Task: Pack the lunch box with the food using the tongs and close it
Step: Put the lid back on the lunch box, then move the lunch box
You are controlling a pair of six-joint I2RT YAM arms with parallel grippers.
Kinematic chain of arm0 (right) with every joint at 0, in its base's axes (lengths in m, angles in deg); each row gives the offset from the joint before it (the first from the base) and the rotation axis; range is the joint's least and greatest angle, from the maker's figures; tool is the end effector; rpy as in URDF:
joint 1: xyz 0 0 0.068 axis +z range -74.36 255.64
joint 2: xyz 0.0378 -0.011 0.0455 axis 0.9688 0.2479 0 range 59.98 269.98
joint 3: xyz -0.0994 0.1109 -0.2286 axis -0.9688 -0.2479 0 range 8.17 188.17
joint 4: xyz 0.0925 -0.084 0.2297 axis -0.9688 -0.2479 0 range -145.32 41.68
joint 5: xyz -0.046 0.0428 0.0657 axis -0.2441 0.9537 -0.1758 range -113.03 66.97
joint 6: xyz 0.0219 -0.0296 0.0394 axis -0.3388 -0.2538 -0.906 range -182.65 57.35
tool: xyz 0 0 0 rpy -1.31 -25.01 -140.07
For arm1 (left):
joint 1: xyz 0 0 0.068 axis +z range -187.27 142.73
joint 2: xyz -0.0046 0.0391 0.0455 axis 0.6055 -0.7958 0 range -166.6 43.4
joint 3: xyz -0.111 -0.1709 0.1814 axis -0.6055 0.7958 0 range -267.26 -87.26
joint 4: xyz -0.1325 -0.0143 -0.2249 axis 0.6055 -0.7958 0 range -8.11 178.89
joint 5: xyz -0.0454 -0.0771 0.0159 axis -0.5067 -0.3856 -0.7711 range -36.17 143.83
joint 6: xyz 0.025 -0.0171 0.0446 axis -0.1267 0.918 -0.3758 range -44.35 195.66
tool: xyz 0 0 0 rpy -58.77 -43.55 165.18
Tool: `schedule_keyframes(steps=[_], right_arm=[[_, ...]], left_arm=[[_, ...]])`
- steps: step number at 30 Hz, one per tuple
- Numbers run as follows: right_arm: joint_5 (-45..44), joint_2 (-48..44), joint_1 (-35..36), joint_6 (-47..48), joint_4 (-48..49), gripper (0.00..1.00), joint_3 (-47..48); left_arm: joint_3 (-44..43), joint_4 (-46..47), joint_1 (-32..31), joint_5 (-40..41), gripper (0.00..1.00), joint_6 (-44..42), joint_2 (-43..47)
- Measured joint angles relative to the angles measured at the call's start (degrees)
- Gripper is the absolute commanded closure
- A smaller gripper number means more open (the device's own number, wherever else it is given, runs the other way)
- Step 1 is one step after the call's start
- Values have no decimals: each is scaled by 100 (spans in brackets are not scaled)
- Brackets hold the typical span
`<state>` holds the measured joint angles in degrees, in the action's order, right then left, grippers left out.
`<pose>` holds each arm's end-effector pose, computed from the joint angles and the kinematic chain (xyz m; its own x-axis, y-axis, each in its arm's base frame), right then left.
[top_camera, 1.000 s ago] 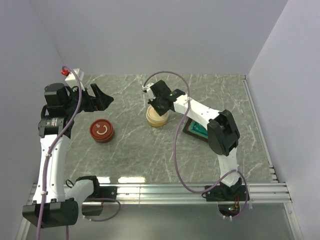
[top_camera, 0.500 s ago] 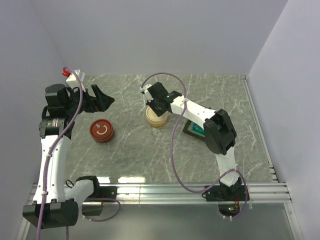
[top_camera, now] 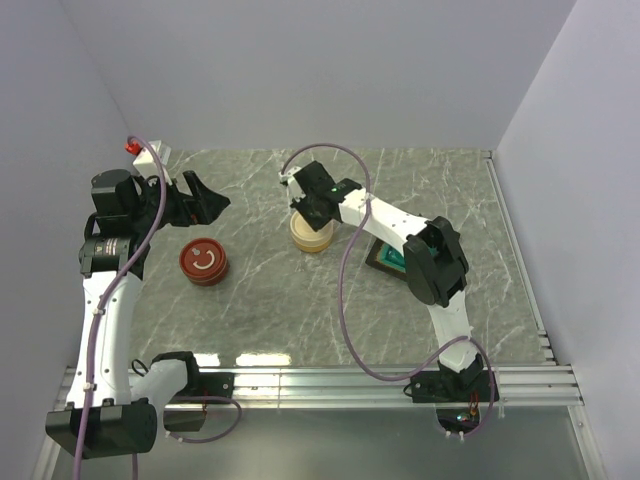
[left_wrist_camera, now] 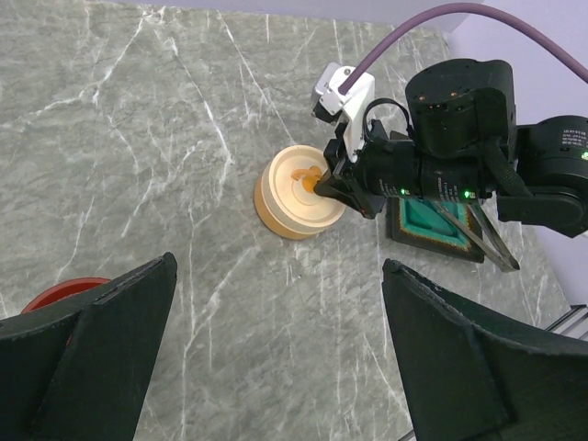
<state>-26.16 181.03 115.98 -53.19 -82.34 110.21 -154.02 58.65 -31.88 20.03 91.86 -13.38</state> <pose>0.3621 0.3047 0.2291 -0.4987 -0.6387 -0.5860 -0.7128 0.6868 -0.1419 0.2044 -0.0005 0.4000 -0.4543 -0.2757 -0.8471 0.3278 0.8325 -0.4467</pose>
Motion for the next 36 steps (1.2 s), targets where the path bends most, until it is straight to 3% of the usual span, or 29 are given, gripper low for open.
schedule_keyframes(steps=[17, 36], right_arm=[[-66, -116, 149, 50, 339, 100, -293], [544, -192, 1268, -404, 326, 100, -352]], left_arm=[[0, 0, 0, -2, 1, 0, 0], [0, 0, 278, -92, 1, 234, -11]])
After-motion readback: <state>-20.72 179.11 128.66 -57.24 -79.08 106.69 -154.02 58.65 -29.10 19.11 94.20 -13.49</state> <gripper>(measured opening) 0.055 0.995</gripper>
